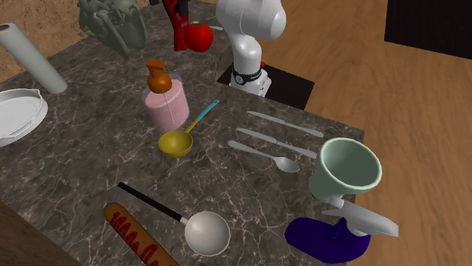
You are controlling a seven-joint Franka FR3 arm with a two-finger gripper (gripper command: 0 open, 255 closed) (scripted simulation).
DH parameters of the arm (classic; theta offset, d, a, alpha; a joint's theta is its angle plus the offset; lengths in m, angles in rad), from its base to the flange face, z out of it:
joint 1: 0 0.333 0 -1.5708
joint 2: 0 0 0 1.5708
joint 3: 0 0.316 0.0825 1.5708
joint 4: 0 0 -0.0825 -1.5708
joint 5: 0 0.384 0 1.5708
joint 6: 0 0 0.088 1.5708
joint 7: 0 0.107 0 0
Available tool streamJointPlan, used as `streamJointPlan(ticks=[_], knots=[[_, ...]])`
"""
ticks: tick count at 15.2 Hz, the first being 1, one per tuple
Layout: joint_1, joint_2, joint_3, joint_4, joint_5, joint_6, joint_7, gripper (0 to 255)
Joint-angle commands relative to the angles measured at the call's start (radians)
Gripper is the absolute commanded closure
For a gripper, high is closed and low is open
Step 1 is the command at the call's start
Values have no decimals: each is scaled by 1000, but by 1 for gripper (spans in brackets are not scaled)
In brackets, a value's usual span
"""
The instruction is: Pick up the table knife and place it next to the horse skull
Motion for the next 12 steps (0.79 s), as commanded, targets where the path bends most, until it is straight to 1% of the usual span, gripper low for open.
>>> streamJointPlan(ticks=[1,6,12], knots=[[0,0,0,0,0,0,0,0],[-39,-129,135,-156,86,26,268,0],[-59,-220,332,-281,237,63,601,0]])
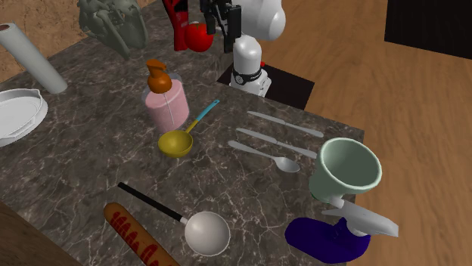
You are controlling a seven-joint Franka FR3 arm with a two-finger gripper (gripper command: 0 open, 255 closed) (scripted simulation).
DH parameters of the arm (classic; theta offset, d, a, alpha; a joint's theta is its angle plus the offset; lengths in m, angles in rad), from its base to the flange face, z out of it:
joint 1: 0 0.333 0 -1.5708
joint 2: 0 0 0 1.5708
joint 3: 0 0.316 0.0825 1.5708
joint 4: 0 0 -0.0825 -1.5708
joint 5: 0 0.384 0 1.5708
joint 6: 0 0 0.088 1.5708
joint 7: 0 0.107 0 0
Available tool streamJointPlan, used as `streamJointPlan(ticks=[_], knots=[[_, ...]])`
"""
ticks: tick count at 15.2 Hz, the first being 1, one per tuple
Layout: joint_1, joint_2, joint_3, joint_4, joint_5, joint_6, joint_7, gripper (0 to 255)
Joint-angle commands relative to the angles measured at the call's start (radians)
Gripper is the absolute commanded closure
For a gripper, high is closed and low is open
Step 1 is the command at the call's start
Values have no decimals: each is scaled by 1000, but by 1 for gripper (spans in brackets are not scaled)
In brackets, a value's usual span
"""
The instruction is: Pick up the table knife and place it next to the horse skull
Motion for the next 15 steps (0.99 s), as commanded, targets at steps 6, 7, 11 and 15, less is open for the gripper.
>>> streamJointPlan(ticks=[6,7,11,15], knots=[[-25,-5,266,-74,207,84,398,0],[-32,7,307,-74,236,99,454,0],[-80,81,474,-50,341,173,673,0],[-173,183,651,7,421,256,885,0]])
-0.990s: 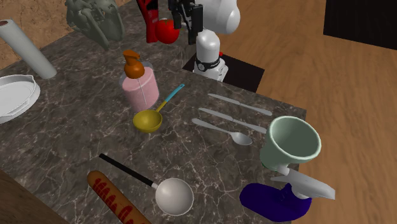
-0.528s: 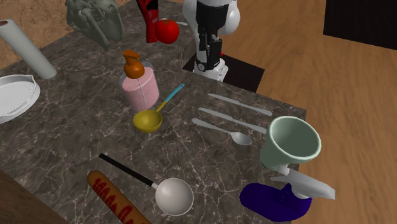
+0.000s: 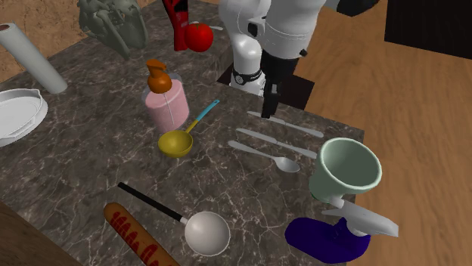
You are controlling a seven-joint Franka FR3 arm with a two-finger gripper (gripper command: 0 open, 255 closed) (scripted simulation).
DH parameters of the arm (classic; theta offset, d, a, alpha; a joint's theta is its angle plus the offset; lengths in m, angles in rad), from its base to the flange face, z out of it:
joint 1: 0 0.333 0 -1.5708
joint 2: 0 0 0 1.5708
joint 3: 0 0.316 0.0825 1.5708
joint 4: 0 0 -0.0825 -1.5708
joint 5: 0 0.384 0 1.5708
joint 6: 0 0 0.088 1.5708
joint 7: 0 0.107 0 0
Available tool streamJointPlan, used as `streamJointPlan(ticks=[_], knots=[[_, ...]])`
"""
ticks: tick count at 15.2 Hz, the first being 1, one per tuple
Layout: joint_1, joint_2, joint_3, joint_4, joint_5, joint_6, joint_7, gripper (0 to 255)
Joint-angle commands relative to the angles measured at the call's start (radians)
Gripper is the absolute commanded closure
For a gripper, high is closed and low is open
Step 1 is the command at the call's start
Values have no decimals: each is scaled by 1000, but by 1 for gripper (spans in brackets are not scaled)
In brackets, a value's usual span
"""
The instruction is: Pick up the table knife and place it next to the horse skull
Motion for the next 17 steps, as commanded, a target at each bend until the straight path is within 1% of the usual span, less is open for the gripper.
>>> streamJointPlan(ticks=[1,5,13,17], knots=[[-65,64,99,39,35,50,112,0],[-223,170,295,124,73,132,308,0],[-264,211,391,69,113,244,297,0],[-264,211,391,69,113,244,297,0]])
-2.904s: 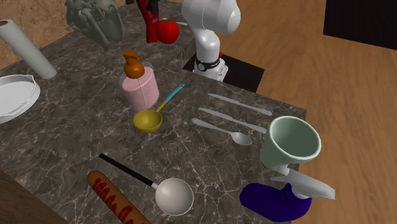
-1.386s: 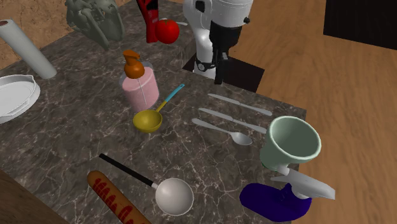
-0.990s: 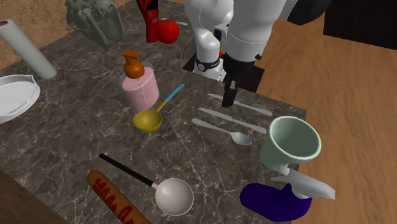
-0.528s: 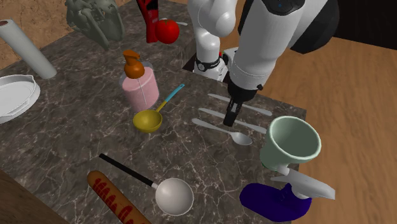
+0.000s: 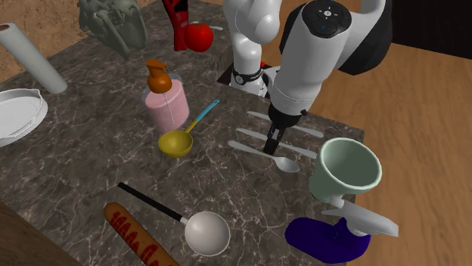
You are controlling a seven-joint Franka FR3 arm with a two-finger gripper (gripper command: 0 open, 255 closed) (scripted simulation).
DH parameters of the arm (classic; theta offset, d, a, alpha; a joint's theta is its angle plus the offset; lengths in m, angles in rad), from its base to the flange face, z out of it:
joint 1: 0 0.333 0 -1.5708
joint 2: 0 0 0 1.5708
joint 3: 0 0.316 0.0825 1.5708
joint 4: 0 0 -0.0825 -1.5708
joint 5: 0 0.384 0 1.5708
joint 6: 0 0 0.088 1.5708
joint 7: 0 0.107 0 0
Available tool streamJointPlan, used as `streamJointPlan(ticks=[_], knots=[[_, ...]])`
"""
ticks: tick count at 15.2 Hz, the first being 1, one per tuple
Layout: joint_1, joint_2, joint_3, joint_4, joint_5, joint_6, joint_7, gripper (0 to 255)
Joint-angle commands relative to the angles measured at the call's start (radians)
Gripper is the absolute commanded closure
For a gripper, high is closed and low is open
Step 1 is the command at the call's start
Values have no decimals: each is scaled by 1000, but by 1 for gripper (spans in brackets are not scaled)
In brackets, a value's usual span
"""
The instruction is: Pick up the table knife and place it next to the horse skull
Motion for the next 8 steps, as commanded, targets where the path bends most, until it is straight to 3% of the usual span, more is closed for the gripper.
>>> streamJointPlan(ticks=[1,3,4,8], knots=[[0,0,0,-1,0,1,0,0],[0,0,0,-1,0,1,0,0],[0,0,0,-1,0,1,0,255],[-11,6,6,1,-2,7,-4,255]])
